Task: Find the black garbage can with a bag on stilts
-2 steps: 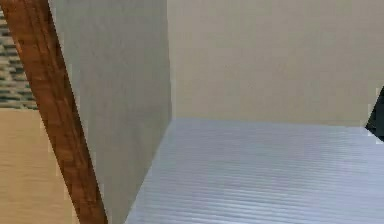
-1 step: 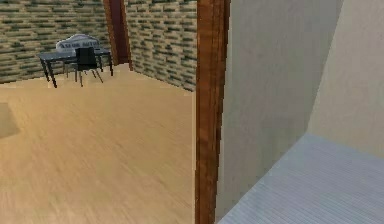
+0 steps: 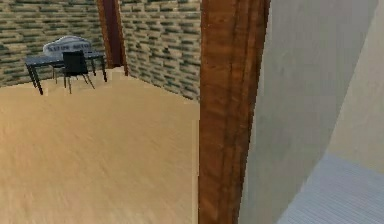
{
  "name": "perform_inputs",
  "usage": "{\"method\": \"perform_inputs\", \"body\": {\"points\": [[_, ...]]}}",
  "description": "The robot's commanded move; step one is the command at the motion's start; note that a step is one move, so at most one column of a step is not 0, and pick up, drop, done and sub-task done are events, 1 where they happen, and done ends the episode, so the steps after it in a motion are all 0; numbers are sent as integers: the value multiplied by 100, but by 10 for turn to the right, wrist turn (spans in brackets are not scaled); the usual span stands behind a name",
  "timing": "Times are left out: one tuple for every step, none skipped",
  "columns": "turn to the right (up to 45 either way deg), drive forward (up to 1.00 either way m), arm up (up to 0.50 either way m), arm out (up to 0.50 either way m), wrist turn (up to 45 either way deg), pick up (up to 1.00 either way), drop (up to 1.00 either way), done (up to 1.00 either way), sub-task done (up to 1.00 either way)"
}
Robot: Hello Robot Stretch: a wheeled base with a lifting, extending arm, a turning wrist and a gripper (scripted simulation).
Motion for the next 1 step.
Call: {"method": "perform_inputs", "body": {"points": [[-180,0,0,0,0,0,0,0,0]]}}
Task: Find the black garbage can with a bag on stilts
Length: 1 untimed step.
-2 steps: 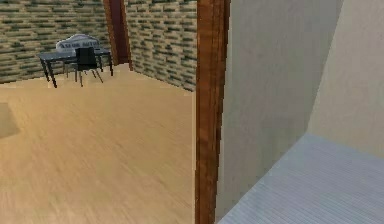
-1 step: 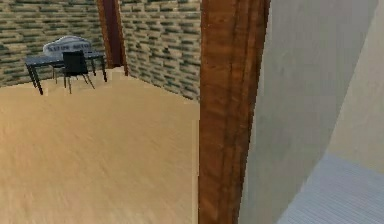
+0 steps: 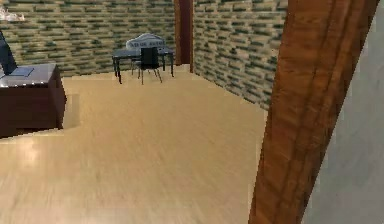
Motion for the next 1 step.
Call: {"method": "perform_inputs", "body": {"points": [[0,100,0,0,0,0,0,0,0]]}}
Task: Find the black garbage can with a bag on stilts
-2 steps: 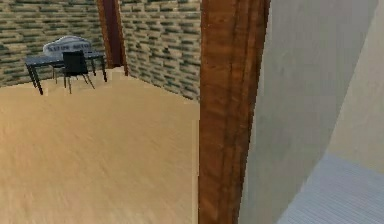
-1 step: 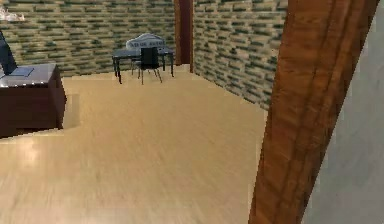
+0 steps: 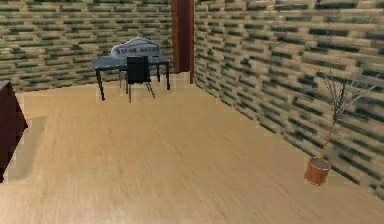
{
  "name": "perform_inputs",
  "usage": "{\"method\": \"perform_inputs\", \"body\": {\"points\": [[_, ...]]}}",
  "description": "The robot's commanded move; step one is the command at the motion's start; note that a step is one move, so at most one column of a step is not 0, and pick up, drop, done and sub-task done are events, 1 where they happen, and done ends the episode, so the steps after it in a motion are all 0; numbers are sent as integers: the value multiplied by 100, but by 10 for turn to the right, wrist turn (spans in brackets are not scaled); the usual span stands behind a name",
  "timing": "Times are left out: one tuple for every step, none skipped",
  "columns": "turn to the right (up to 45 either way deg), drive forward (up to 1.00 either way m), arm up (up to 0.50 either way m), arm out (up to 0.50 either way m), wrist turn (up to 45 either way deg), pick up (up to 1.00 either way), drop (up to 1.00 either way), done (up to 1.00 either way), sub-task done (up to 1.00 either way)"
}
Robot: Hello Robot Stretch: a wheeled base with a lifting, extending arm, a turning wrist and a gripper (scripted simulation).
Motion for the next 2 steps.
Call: {"method": "perform_inputs", "body": {"points": [[0,100,0,0,0,0,0,0,0],[-30,0,0,0,0,0,0,0,0]]}}
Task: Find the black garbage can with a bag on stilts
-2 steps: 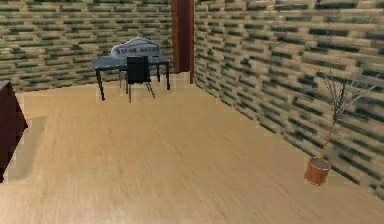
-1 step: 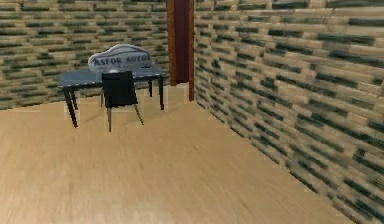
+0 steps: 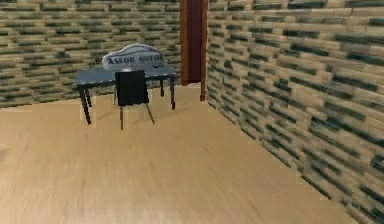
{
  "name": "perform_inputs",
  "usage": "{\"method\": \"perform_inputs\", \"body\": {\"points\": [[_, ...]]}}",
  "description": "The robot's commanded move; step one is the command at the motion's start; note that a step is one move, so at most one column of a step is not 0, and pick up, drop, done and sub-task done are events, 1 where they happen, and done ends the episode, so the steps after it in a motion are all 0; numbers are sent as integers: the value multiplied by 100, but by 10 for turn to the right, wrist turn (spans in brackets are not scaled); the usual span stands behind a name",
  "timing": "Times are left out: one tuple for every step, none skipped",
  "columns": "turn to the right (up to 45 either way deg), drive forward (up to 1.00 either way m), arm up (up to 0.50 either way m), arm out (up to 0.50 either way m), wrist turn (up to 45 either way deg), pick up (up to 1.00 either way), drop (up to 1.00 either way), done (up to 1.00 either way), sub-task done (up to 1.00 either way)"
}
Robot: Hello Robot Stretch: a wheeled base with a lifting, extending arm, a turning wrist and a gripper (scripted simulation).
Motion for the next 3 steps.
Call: {"method": "perform_inputs", "body": {"points": [[0,100,0,0,0,0,0,0,0],[0,100,0,0,0,0,0,0,0],[0,100,0,0,0,0,0,0,0]]}}
